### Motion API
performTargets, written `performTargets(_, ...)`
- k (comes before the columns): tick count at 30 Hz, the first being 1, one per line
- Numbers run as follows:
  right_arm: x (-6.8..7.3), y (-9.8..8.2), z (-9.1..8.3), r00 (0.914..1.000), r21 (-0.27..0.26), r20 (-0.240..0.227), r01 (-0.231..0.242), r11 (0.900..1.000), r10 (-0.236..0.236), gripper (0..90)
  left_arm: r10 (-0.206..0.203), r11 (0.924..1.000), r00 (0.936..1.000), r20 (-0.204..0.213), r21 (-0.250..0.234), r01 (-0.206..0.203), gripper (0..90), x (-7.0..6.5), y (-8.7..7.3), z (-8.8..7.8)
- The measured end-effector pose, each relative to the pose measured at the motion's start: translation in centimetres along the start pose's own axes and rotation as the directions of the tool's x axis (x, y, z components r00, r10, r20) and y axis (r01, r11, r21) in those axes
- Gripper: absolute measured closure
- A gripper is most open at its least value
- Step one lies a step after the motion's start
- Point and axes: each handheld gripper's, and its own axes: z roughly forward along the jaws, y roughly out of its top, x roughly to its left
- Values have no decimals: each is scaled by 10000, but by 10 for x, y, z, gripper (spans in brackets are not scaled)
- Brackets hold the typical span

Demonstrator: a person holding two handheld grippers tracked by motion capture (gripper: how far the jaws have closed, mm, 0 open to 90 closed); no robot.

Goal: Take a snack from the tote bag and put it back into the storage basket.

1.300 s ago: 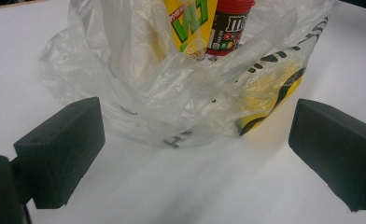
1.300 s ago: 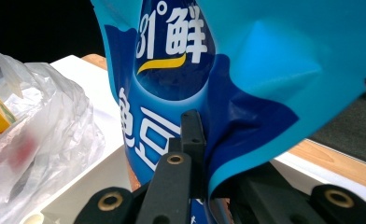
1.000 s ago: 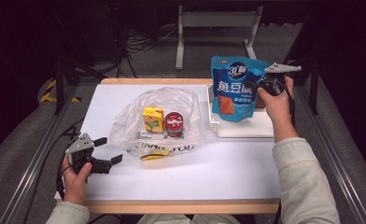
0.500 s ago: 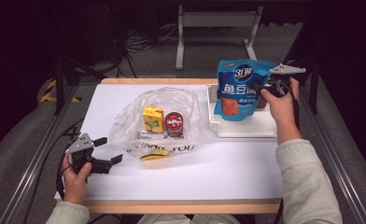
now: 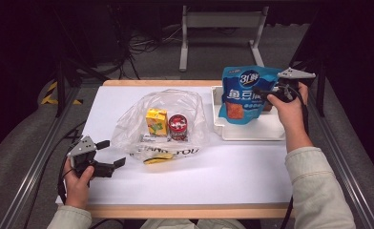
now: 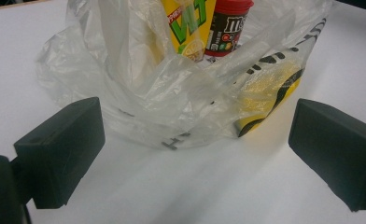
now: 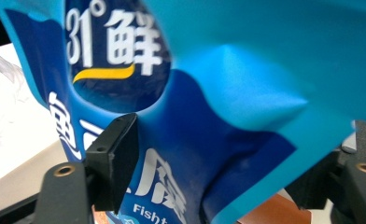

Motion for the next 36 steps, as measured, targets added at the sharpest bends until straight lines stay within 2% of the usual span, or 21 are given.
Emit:
performTargets(8,4,2,-25,10000,-421,-47,22,9991,-24,252,27,10000,10000,69,-10,-27,41,1,3,5)
performTargets(13,7,2,-41,9997,-345,101,210,9992,-206,225,63,10000,9999,156,-3,-62,41,0,5,7)
performTargets(18,9,1,-55,9998,-469,219,18,9989,-8,215,103,9999,9998,172,-4,-103,41,0,6,9)
performTargets(19,10,-1,-61,9991,-328,428,11,9995,3,215,122,9999,9997,206,51,-123,41,0,7,10)
performTargets(23,13,-2,-72,9991,-412,412,-11,9992,28,218,131,9999,9997,195,53,-132,41,0,7,10)
performTargets(24,18,-2,-80,9997,-630,240,-36,9980,51,219,96,9999,9998,192,70,-97,41,0,6,10)
performTargets(26,23,-1,-84,9999,-730,108,28,9973,-21,222,120,9998,9998,176,128,-122,38,0,6,9)
performTargets(27,23,-1,-84,9999,-730,108,28,9973,-21,222,13,10000,9999,165,84,-14,38,-1,5,8)
performTargets(36,57,13,-92,9955,-1167,-796,418,9923,-513,221,108,9999,9999,67,-45,-108,38,-1,6,6)
